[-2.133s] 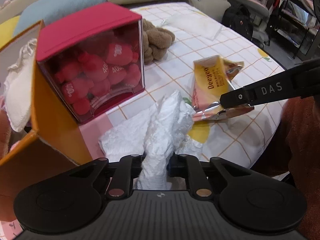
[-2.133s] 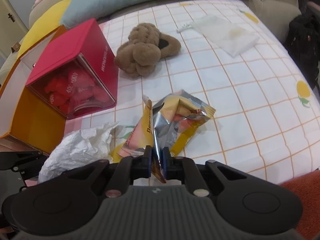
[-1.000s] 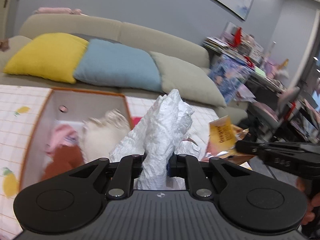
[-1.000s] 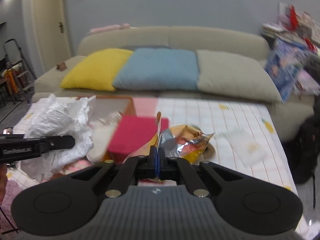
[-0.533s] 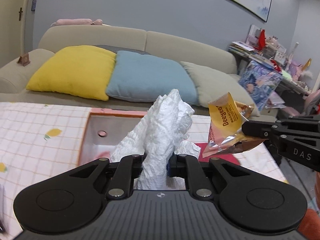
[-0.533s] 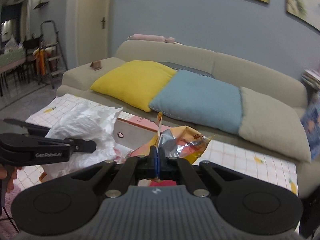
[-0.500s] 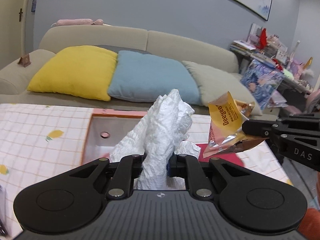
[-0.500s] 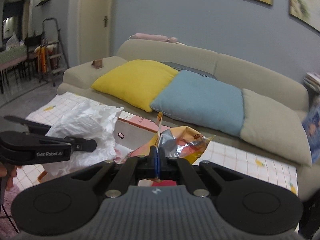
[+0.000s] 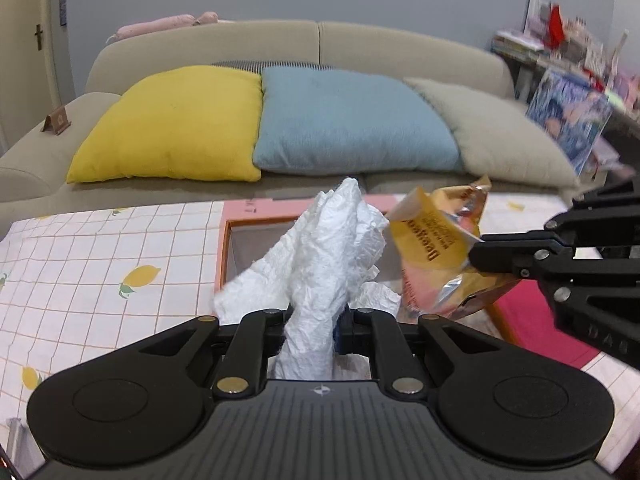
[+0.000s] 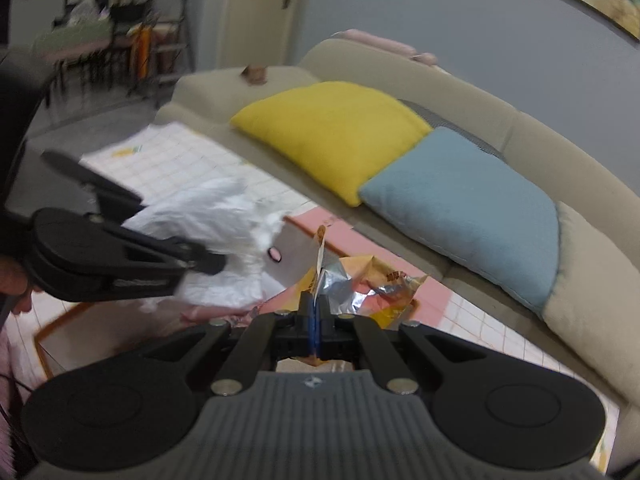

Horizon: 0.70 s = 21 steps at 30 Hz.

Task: Organize soft objects
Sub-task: 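Lift and carry the plastic bag and snack wrapper with both tools over the box, then open both tools to drop the plastic bag and wrapper into the box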

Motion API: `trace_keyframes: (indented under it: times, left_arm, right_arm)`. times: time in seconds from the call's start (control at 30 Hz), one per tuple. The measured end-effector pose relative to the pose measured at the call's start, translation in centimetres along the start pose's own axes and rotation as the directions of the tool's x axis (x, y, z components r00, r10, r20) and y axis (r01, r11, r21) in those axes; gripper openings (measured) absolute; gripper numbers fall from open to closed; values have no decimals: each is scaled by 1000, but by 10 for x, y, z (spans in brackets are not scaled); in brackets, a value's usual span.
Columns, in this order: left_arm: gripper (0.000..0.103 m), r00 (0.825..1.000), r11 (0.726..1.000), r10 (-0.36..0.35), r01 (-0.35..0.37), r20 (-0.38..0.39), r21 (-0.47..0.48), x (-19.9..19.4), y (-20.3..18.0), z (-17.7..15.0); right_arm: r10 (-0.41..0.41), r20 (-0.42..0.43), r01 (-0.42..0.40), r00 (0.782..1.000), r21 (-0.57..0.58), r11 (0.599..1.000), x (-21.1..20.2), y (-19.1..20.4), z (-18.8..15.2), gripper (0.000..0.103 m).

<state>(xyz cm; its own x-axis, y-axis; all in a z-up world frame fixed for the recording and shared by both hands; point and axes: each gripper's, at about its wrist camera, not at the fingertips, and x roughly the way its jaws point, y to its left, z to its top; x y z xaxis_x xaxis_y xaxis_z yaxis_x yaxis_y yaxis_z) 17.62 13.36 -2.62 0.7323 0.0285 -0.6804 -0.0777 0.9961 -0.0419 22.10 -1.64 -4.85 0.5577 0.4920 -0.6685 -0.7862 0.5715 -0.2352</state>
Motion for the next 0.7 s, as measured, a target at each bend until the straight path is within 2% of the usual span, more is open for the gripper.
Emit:
trace_keyframes:
  times: [0.17, 0.43, 0.6, 0.7]
  left_arm:
    - [15, 998, 996, 37, -34, -41, 82, 23, -9, -4]
    - [15, 991, 986, 63, -44, -114, 162, 52, -23, -12]
    - [16, 981, 981, 94, -62, -171, 184, 68, -24, -18]
    - [19, 975, 981, 99, -62, -200, 183, 74, -24, -21]
  right_arm:
    - [-23, -50, 19, 998, -89, 996, 32, 6, 1, 0]
    - [10, -154, -18, 988, -52, 998, 65, -1, -3, 0]
    - [-7, -218, -3, 976, -44, 999, 78, -3, -5, 0]
    - [-12, -232, 1, 973, -48, 999, 79, -2, -9, 4]
